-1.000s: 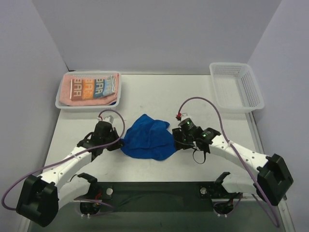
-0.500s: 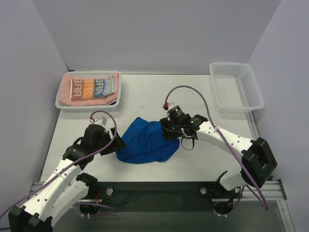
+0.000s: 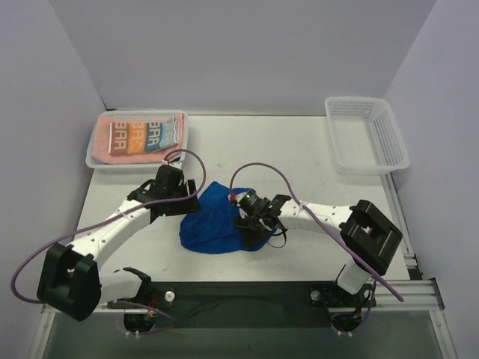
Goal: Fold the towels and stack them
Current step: Flatten out the crumpled towel
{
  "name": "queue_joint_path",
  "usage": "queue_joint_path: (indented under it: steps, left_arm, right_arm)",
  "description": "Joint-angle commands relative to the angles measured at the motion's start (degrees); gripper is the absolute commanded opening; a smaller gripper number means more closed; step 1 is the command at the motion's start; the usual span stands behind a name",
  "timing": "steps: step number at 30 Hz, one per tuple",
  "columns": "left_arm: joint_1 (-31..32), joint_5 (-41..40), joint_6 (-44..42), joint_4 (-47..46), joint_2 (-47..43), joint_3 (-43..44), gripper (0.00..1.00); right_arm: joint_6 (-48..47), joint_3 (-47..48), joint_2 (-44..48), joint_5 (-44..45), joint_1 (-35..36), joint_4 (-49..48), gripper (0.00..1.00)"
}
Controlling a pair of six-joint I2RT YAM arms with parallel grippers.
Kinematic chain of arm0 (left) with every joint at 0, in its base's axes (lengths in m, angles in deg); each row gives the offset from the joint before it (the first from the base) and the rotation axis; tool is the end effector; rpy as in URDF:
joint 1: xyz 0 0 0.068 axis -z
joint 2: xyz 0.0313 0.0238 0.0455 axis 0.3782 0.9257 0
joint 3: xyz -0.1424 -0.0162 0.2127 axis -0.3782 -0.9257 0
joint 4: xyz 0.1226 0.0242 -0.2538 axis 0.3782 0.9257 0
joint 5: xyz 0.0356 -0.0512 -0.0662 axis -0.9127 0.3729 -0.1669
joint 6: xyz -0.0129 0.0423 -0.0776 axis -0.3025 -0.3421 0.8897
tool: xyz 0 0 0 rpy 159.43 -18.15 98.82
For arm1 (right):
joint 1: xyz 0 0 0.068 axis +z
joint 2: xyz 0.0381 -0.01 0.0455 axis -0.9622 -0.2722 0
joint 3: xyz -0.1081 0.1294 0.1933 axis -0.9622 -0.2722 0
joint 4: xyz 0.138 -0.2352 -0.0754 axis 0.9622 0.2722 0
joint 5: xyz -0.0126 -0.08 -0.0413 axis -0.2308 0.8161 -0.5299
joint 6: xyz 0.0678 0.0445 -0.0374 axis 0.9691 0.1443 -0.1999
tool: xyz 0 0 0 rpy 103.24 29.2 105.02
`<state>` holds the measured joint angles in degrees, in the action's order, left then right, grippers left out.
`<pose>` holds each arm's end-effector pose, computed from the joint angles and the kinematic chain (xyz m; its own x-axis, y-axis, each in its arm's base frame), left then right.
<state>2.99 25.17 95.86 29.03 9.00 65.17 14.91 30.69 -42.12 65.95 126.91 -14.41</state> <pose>0.2625 -0.1232 0.1656 -0.8389 -0.1809 -0.5134 -0.0171 0.9514 -0.3074 0.2106 0.3002 0.1091 -0.7310 -0.4638 -0.5005 -0.6531 0.6881 0.3162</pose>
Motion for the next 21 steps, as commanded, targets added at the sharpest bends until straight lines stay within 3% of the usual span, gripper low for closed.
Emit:
queue_joint_path:
  steps: [1,6,21]
  left_arm:
    - [0.45,-1.4,-3.71,-7.52,6.0,5.25,0.7]
    - [1.15,-3.5,-10.29,-9.1,17.15,12.7,0.78]
    - [6.34,-10.09,-17.95,-5.59,40.21,29.78,0.75]
  right_arm:
    - [0.59,-3.39,3.16,-4.07,1.96,2.4,0.45]
    - [0.77,-8.57,7.55,-5.49,3.28,5.12,0.44]
    - [2.26,-11.31,16.78,-4.0,1.79,14.79,0.44]
